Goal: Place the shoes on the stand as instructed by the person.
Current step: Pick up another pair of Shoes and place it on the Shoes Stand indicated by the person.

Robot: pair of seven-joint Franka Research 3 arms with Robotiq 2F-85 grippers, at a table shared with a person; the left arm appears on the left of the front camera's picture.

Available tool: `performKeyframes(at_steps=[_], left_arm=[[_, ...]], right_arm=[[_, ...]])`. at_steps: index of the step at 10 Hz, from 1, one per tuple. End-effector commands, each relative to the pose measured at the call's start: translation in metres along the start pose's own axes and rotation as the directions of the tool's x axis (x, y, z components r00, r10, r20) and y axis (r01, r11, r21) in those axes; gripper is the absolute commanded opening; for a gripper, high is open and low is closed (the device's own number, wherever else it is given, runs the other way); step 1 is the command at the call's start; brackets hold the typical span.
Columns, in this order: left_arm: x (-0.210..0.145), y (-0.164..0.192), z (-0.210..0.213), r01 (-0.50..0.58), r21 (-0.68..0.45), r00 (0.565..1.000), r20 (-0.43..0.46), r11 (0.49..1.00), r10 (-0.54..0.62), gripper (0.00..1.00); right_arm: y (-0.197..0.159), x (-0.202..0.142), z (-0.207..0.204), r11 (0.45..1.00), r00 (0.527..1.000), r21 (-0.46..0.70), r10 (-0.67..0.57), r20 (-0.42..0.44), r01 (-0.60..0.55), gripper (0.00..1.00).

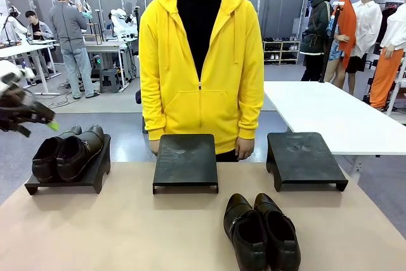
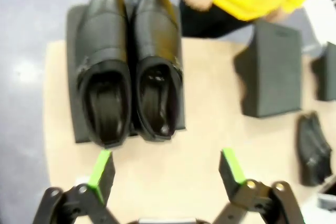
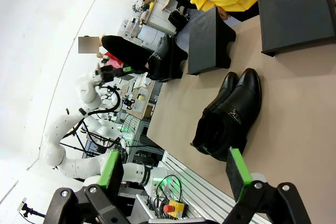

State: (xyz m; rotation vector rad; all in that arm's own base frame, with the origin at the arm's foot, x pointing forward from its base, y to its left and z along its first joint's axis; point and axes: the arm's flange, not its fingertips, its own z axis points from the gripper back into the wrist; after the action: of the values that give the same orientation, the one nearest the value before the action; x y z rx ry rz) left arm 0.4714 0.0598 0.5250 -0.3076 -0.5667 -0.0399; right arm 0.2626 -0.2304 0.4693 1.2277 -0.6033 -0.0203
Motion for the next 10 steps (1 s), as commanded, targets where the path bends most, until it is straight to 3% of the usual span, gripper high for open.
performKeyframes(at_steps=[1, 2, 4, 7, 10], left_arm=[[-0.025, 0.042, 0.038, -0.014, -0.133, 0.998, -0.056, 0.991, 0.007, 1.0], [-0.038, 0.061, 0.054, -0.032, -0.234, 0.997, -0.07, 0.972, 0.016, 1.0], [-0.066, 0.106, 0.086, -0.063, -0.497, 0.998, -0.035, 0.865, 0.052, 1.0], [-0.115, 0.173, 0.093, -0.092, -0.65, 0.992, 0.003, 0.754, 0.124, 1.0], [-0.15, 0.216, 0.075, -0.118, -0.798, 0.986, -0.025, 0.591, 0.163, 1.0]], right_arm=[[0.001, 0.0, 0.001, 1.0, 1.0, 0.012, 0.011, 0.005, -0.011, 1.0], [0.001, 0.0, 0.001, 1.0, 1.0, 0.012, 0.011, 0.005, -0.011, 1.0], [0.001, 0.0, 0.001, 1.0, 1.0, 0.012, 0.011, 0.005, -0.011, 1.0], [0.001, 0.0, 0.001, 1.0, 1.0, 0.012, 0.011, 0.005, -0.011, 1.0], [0.001, 0.0, 0.001, 1.0, 1.0, 0.012, 0.011, 0.005, -0.011, 1.0]])
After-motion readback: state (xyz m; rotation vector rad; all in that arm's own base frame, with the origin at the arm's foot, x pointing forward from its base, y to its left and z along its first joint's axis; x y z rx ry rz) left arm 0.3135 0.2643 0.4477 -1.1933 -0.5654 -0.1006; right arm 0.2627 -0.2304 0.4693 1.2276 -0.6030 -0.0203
